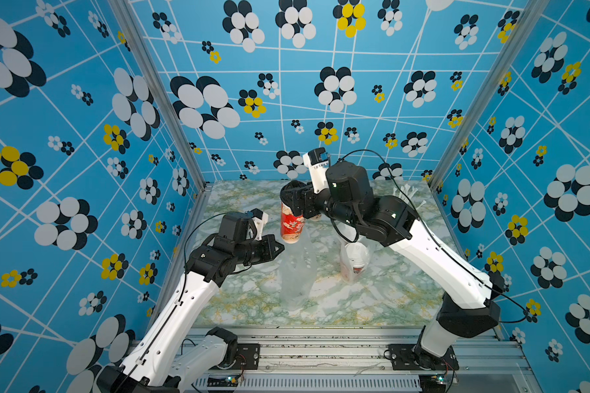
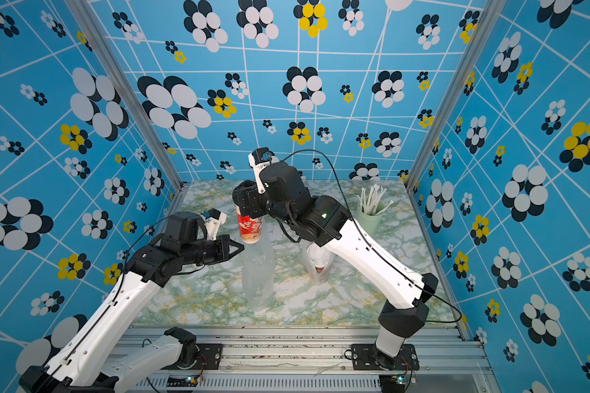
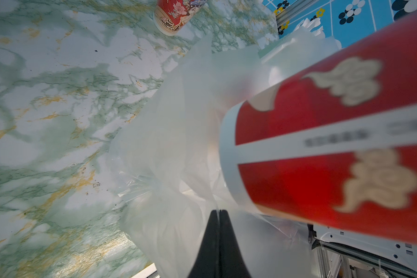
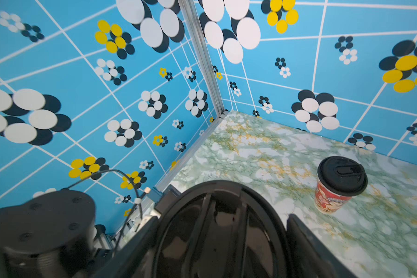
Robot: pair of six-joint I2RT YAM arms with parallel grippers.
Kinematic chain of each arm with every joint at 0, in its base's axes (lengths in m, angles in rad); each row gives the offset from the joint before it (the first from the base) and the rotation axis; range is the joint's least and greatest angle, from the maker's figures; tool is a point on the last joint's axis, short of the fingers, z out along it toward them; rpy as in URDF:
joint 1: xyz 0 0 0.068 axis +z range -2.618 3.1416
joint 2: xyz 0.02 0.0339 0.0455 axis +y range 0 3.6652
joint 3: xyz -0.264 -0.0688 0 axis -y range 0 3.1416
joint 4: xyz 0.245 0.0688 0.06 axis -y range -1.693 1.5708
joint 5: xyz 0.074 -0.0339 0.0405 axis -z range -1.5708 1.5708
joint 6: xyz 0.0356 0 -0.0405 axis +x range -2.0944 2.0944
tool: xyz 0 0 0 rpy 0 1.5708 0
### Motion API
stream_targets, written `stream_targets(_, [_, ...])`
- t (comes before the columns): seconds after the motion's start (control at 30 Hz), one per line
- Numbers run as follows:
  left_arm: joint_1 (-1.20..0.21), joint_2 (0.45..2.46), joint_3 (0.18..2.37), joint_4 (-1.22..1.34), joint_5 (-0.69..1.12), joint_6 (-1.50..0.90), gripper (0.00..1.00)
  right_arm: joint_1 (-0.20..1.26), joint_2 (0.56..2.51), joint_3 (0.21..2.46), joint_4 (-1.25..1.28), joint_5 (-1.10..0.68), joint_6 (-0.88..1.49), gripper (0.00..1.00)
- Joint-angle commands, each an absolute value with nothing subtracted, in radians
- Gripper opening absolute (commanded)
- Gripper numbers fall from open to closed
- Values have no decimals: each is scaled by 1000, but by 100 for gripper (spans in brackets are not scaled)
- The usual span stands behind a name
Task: Pack milk tea into plastic carrier bags
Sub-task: Place the milk tea cup in the plastic carrier bag.
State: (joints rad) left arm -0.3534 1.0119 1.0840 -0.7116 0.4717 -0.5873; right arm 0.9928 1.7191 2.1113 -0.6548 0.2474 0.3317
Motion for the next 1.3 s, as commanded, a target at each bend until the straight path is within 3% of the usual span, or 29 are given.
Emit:
stream_targets(0.0, [-345,1001,1090,-744,463,-568,0,999,1699,2052,-533,298,354,49])
stream_targets(1.27, [-346,914,1061,-724,408,-622,0,1071,1741,1560,-111,503,463,48])
